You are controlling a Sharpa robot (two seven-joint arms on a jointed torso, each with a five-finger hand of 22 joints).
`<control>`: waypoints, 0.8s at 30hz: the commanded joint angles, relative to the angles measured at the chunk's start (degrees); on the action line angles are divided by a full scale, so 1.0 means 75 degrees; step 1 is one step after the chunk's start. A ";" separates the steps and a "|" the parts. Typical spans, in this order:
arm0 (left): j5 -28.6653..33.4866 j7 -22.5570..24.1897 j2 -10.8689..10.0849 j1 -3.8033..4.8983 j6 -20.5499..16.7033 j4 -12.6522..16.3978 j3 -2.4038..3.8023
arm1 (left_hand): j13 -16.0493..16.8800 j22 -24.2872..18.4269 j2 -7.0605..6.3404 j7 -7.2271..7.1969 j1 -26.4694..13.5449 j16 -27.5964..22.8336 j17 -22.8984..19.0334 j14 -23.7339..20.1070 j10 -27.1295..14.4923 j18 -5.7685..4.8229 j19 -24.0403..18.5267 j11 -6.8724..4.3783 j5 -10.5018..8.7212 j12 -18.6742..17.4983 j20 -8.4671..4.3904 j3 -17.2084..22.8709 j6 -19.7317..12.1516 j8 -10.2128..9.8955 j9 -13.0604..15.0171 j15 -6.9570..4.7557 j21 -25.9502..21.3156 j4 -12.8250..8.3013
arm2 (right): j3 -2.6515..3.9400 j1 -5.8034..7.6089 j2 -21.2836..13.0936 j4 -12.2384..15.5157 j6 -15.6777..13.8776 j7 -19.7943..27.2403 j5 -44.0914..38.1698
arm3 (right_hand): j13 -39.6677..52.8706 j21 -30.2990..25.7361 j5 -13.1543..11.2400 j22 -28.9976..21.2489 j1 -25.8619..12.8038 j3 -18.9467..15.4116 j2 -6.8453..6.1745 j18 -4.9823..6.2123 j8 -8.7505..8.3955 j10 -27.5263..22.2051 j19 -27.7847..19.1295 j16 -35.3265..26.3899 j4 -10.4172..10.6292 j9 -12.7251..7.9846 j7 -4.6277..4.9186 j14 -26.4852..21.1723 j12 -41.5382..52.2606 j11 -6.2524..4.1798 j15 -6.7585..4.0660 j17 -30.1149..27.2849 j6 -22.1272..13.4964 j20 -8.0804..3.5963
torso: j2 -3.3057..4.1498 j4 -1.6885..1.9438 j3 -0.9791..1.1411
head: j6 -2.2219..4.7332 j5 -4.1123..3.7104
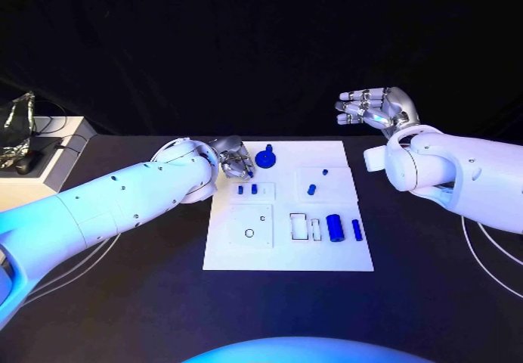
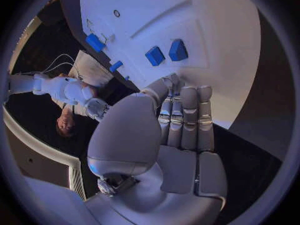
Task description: Assemble the parts on the task board
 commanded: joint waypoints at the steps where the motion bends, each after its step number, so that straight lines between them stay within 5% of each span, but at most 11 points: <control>1: 0.0098 -0.0006 0.0027 -0.0078 0.0190 0.0065 -0.0054 | 0.0010 0.0103 0.0038 0.0021 0.0023 -0.0041 0.0001 -0.0046 -0.0034 0.0159 -0.0042 0.0024 0.0030 0.0058 -0.0001 -0.0047 -0.0046 0.0035 0.0007 -0.0006 0.0016 -0.0023 | 0.0004 -0.0004 0.0004 0.0012 0.0120 0.0085 -0.0055 | -0.0001 -0.0030 0.0042 -0.0006 -0.0055 0.0044 0.0001 -0.0048 -0.0009 0.0018 -0.0006 -0.0034 -0.0017 -0.0002 -0.0002 -0.0019 -0.0041 -0.0023 -0.0033 -0.0009 0.0053 -0.0019 | 0.0000 -0.0008 -0.0004 | -0.0011 0.0004; 24: 0.0213 -0.0052 -0.0007 -0.0078 0.0099 0.0060 -0.0055 | 0.0036 0.0077 -0.0032 0.0082 0.0112 -0.0040 -0.0033 -0.0087 -0.0109 0.0107 -0.0053 0.0001 0.0025 0.0269 0.0015 -0.0349 -0.0635 0.0023 -0.0016 -0.0009 -0.0049 0.0025 | 0.0004 -0.0004 0.0000 0.0010 0.0106 0.0084 -0.0055 | -0.0001 -0.0030 0.0042 -0.0006 -0.0055 0.0044 0.0001 -0.0048 -0.0009 0.0018 -0.0006 -0.0034 -0.0017 -0.0002 -0.0002 -0.0019 -0.0041 -0.0023 -0.0033 -0.0009 0.0053 -0.0019 | 0.0005 -0.0012 0.0000 | -0.0022 -0.0001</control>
